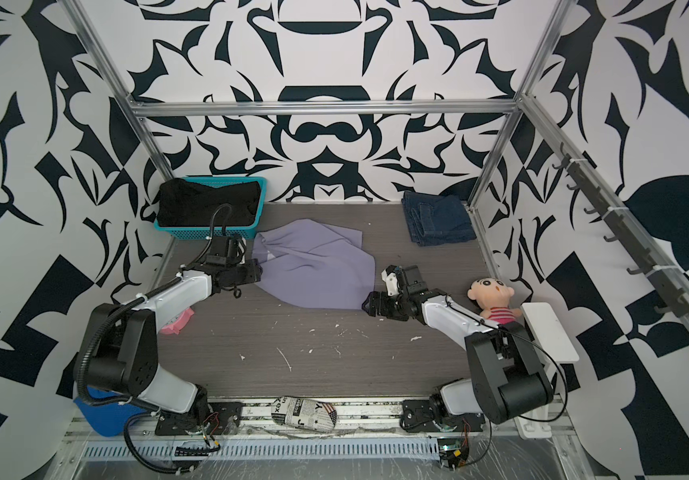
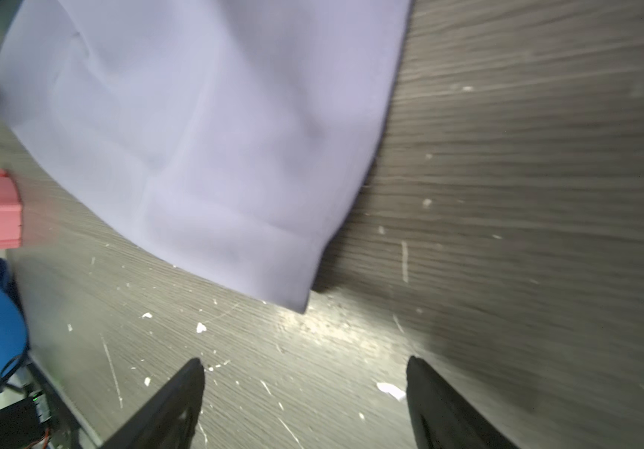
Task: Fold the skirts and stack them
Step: 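Grasp the lavender skirt's waistband with the left gripper and its hem with the right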
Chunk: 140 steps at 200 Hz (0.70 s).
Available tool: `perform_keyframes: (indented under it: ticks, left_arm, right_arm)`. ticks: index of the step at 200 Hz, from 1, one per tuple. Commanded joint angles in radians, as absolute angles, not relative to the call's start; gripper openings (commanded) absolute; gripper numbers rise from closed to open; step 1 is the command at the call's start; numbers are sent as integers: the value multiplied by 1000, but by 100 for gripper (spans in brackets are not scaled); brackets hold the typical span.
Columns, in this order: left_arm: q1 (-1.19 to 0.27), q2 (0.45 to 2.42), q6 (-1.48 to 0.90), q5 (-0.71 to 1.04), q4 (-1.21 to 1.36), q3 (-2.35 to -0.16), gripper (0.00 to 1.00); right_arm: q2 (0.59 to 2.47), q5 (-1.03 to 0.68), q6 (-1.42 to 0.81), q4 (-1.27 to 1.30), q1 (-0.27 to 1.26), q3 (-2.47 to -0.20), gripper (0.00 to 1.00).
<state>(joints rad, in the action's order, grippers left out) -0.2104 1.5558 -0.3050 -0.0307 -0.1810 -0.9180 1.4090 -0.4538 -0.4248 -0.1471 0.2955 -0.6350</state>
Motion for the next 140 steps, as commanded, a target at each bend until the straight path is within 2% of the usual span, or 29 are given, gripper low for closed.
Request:
perform_keyframes:
  ticks: [1,12,26,52,66,81,95,100,140]
  left_arm:
    - [-196,1580,-281,-3,-111,-922,45]
    - [-195,1599,-273,6,-104,-927,35]
    - [-189,1621,-278,16,-115,-944,27]
    - [-187,1629,-273,29,-135,-967,12]
    - [-187,1620,-274,40,-173,-983,0]
    - [-187,1602,-274,57,-210,-995,0]
    - [-186,1572,-283,70,-226,-995,0]
    - [-186,1558,-288,73,-228,-993,0]
    - [-181,1437,-319,8,-256,-977,0]
  right_arm:
    - [1439,-530,-436,-43,314,-647,84]
    - [1462,-530,-437,-15,316,-651,83]
    - [1500,-542,-436,19,316,-660,80]
    - [1554,-583,-458,76,323,-679,69]
    - [1556,-586,-462,84,328,-688,62]
    - [1544,-579,-459,86,328,-692,45]
    - [1526,-567,-453,81,328,-691,10]
    - [1519,-567,-452,78,328,-692,1]
    - [1485,-571,-445,57,328,-704,0]
